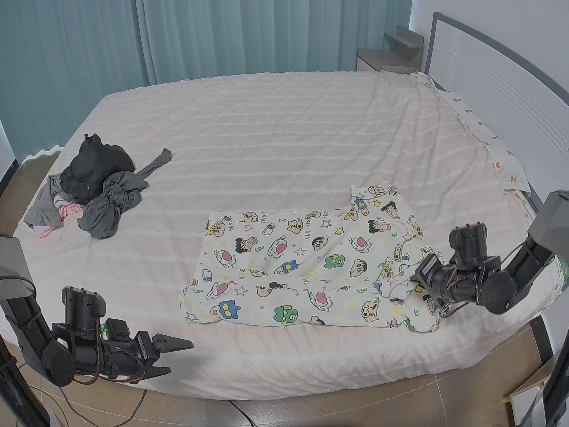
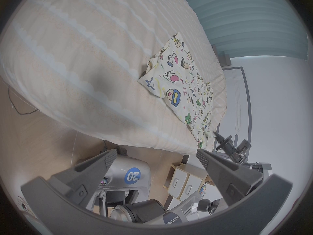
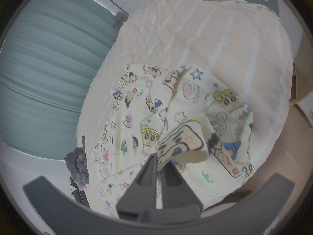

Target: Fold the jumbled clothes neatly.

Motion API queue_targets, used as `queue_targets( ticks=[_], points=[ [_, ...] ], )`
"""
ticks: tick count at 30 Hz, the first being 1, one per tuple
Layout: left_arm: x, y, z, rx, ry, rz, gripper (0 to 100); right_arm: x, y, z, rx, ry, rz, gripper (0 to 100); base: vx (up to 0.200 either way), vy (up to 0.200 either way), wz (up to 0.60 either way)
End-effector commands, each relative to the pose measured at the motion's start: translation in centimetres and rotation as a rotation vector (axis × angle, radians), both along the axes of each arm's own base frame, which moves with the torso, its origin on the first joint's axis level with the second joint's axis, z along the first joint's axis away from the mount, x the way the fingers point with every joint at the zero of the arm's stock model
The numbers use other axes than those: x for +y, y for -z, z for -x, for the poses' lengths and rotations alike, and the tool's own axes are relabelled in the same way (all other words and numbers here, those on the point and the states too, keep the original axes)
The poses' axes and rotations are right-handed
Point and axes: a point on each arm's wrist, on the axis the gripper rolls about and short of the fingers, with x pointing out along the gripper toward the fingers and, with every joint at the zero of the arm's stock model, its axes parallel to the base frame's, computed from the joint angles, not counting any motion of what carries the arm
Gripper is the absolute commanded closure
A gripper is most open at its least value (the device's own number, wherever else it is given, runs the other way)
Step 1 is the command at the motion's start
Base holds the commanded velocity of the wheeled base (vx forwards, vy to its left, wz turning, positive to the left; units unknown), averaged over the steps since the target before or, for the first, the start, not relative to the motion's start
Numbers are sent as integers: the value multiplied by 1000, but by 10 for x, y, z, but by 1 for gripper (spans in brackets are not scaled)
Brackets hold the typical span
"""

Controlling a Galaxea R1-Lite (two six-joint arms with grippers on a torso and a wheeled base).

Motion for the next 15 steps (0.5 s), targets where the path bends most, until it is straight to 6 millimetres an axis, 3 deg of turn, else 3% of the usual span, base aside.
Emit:
queue_targets(
  ticks=[1, 3, 4, 6, 15],
  points=[
    [0, 1, 0, 6, 1, -1, 0, -8, -56, -26, -109, 30, -31, 100, 0, 0, 0],
    [0, 1, 0, 6, 1, -1, 0, -8, -56, -26, -109, 30, -31, 100, 0, 0, 0],
    [0, 1, 0, 4, 4, -3, 0, -10, -72, -27, -125, 24, -41, 100, 0, 0, 0],
    [0, 1, 0, 1, 8, -6, 0, -10, -76, -28, -84, 20, -35, 100, 0, 0, 0],
    [0, 2, 0, 1, 9, -7, 0, -9, -77, -20, 69, -30, 18, 100, 0, 0, 0]
  ],
)
